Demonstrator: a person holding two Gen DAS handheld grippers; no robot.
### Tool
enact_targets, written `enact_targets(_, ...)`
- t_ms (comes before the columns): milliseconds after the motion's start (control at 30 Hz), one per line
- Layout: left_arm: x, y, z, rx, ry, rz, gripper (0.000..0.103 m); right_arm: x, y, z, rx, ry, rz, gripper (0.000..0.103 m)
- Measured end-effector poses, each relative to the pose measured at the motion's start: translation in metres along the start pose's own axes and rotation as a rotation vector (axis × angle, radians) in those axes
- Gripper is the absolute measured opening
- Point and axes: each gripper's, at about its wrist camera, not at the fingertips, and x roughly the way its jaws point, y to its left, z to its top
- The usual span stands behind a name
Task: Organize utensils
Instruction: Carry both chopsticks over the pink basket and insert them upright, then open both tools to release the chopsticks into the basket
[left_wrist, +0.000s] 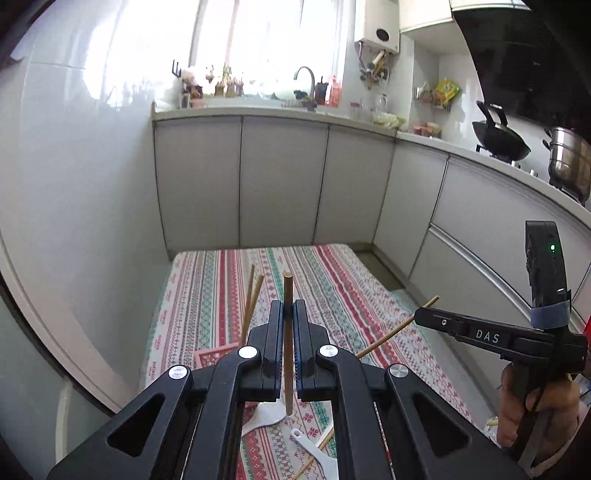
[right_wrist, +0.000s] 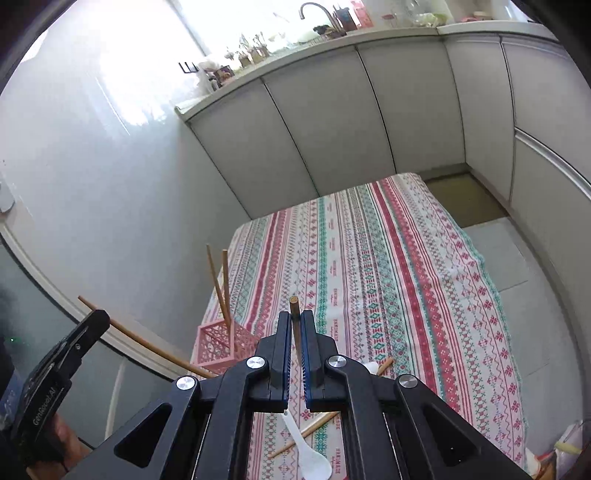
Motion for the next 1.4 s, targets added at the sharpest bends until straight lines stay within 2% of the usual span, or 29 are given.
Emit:
enact_targets(200, -0.036, 0.007, 0.016, -0.004, -0.135, 0.055, 0.005, -0.015, 0.013, 0.010, -0.016, -0.054, 0.057, 0.005)
enact_targets(333, -0.040, 0.018, 0.021, -0.010, -0.161, 0.099, 0.005, -0.018, 0.022, 0.015, -0.021, -0.076, 0.093, 0.005)
enact_targets(567, -0.014, 0.035, 0.022, -0.003, -0.132, 0.176, 0.005, -0.016, 0.036, 0.024, -0.009, -0.115, 0.160, 0.005)
enact_targets(833, 0.046, 0.055, 0.008, 0.020, -0.045, 0.228, 0.005, 0.003, 0.042, 0.034, 0.036, -0.152, 0.234, 0.005)
enact_targets(1000, 0.080, 0.062, 0.001, 0.027, 0.002, 0.217, 0.005, 0.025, 0.047, 0.038, 0.046, -0.163, 0.265, 0.005)
enact_targets(1200, 0.111, 0.065, -0.010, 0.033, 0.078, 0.193, 0.005, 0.073, 0.055, 0.030, 0.022, -0.074, 0.255, 0.005)
enact_targets(1400, 0.122, 0.062, -0.012, -0.002, 0.084, 0.119, 0.006, 0.105, 0.053, 0.018, 0.010, 0.004, 0.218, 0.005)
